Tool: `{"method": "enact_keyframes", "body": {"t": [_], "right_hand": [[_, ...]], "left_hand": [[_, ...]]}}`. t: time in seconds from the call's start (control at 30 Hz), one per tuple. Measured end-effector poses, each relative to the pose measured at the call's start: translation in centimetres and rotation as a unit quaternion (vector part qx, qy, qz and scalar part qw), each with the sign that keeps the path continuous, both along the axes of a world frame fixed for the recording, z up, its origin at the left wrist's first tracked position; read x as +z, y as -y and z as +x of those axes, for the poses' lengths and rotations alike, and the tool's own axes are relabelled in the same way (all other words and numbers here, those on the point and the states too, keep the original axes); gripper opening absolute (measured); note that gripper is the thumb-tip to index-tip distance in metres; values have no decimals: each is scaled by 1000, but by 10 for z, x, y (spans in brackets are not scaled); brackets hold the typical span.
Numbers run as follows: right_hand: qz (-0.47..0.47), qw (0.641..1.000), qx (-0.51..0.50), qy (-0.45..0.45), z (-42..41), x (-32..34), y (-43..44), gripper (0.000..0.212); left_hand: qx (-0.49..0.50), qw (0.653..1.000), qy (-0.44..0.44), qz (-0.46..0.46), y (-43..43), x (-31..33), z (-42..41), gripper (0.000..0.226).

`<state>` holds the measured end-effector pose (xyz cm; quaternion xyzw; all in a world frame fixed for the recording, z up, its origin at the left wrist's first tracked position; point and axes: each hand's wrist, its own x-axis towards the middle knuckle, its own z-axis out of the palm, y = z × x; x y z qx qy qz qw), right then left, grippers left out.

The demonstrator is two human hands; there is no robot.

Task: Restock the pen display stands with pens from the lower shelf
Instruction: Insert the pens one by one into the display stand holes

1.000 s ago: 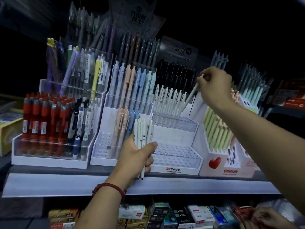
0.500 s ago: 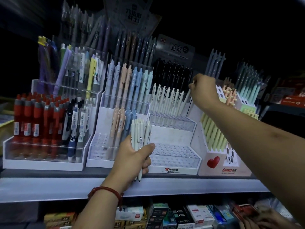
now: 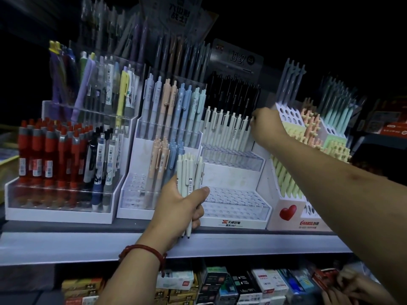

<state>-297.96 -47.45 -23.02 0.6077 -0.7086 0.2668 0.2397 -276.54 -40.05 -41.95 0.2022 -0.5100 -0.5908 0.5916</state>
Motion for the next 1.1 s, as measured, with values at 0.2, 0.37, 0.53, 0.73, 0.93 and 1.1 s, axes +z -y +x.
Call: {"method": "enact_keyframes", "body": {"t": [0.2, 0.37, 0.53, 0.73, 0.93, 1.1], "right_hand": [[30, 999, 10, 25, 2, -8, -3, 40], [9, 997, 34, 69, 9, -17, -22, 69], [-35, 975, 216, 27, 46, -49, -77, 23], [146, 888, 327, 287, 82, -78, -105, 16], [155, 858, 304, 385, 90, -79, -102, 16], [104, 891, 233, 375, 102, -77, -97, 15]], "left_hand": [[2, 1000, 3, 2, 0, 0, 0, 20], [-1, 1000, 2, 6, 0, 0, 0, 20], [-6, 1000, -3, 9, 0, 1, 0, 19], [-13, 1000, -4, -4, -2, 2, 0, 16], [4, 1000, 3, -17, -2, 3, -1, 14], [29, 998, 37, -39, -1, 4, -2, 12]]}}
